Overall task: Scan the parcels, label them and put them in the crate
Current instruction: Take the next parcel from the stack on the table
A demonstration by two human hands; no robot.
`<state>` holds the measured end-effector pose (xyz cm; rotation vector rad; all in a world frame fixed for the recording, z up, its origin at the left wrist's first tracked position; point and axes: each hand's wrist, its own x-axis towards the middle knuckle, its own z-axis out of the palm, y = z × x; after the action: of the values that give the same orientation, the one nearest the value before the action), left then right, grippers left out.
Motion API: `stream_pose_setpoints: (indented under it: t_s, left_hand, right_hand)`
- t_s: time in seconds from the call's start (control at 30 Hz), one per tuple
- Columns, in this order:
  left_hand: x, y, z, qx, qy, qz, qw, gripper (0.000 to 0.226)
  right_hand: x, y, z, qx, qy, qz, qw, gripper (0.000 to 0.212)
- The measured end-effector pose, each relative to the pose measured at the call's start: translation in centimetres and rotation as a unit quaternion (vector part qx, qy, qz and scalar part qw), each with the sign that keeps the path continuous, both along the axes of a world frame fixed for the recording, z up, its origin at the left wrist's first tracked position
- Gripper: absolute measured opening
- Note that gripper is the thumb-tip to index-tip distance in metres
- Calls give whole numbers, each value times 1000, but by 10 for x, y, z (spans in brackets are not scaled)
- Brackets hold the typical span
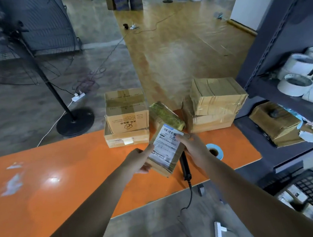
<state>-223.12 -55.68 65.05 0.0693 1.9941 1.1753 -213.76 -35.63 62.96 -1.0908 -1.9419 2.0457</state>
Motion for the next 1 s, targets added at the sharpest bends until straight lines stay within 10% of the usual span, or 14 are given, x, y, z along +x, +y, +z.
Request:
stream_pose_setpoints:
  t_s: [0.53,0.73,1.0]
  left_hand:
    - [31,-12,-94,-30,-15,6,999,38]
    - [23,1,-99,-77,9,9,997,48]
    - [23,6,-91,-126,0,-38,991,40]
  right_hand:
    - [-12,-28,-62,212,-141,158,954,62]
    - [1,-15,-68,385,-112,71,913,27]
    - [-1,-9,-91,257,-282,89,920,36]
